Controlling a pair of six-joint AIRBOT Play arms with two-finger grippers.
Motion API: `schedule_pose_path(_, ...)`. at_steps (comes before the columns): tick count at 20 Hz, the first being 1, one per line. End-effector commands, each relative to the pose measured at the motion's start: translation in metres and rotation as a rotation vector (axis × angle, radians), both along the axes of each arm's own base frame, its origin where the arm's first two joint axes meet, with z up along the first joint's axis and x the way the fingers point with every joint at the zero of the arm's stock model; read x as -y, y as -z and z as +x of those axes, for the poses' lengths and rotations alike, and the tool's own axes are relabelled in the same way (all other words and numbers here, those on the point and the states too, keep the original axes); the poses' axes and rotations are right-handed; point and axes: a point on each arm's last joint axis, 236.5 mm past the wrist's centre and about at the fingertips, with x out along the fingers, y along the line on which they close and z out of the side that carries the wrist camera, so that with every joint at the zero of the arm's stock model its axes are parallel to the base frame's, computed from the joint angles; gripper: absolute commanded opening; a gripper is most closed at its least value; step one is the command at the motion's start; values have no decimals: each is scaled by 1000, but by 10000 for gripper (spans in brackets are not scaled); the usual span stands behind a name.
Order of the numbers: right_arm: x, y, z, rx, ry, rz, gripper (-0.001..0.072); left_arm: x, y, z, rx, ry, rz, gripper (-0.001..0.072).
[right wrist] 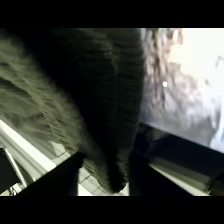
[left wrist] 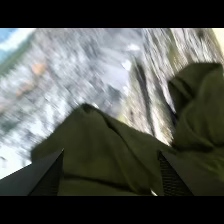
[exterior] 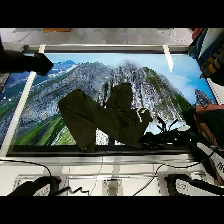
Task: Fold the clothes and pants, and hang the long-sleeved shirts on hangers.
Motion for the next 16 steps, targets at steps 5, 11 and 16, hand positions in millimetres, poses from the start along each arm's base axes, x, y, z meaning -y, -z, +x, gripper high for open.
schedule_pose_path(5,-4,-2,12,88,-14,21,295,22,108,-45,-174,-31,-179,478)
schedule_pose_path(11,-7,-6,12,88,-12,42,466,48,255,-152,-553,6,-167,636)
schedule_pose_path(16,-7,-6,13,89,-11,41,466,85,295,-216,-716,42,-238,652)
